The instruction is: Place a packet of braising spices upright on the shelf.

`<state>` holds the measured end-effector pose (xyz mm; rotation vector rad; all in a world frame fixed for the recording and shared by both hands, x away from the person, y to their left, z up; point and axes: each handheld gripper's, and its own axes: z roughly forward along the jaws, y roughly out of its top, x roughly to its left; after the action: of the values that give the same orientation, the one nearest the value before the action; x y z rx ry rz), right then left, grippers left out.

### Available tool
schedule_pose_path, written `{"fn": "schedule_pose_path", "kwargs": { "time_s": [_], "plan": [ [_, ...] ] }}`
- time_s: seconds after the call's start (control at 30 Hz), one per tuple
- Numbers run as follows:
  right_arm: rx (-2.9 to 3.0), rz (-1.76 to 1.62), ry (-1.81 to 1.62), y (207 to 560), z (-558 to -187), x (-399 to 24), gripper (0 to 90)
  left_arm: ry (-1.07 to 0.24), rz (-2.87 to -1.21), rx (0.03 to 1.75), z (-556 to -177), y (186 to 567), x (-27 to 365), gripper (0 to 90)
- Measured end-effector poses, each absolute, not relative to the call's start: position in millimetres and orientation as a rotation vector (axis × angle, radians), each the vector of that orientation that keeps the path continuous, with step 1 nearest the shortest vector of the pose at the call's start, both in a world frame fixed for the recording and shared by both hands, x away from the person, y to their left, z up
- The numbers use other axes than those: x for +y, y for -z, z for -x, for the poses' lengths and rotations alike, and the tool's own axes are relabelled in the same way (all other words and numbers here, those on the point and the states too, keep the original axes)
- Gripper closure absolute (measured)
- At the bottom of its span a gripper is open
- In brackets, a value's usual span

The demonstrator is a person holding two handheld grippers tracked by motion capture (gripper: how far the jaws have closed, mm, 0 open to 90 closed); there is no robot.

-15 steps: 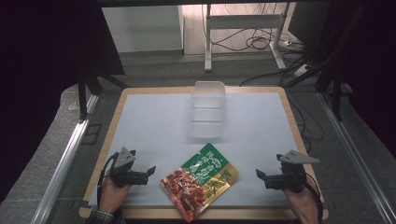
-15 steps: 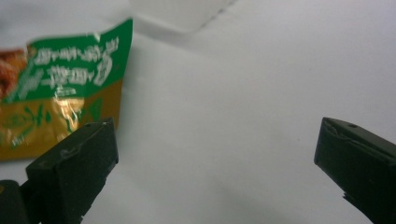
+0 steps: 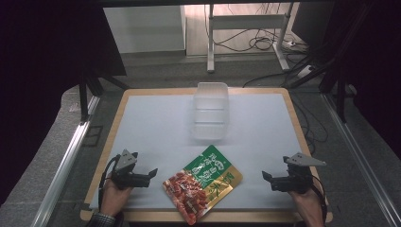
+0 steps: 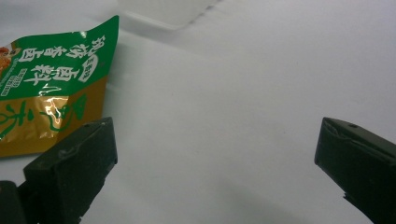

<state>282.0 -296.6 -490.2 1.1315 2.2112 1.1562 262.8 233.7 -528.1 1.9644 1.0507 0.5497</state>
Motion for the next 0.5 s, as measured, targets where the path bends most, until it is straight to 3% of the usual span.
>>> {"fn": "schedule_pose_path", "kwargs": {
  "time_s": [0.5],
  "plan": [
    [2.224,-1.096,-1.153,489.6,-282.7,-292.8,0.0,-0.556,-1.958,1.031,-263.1,528.7,234.1,0.9]
  ]
}}
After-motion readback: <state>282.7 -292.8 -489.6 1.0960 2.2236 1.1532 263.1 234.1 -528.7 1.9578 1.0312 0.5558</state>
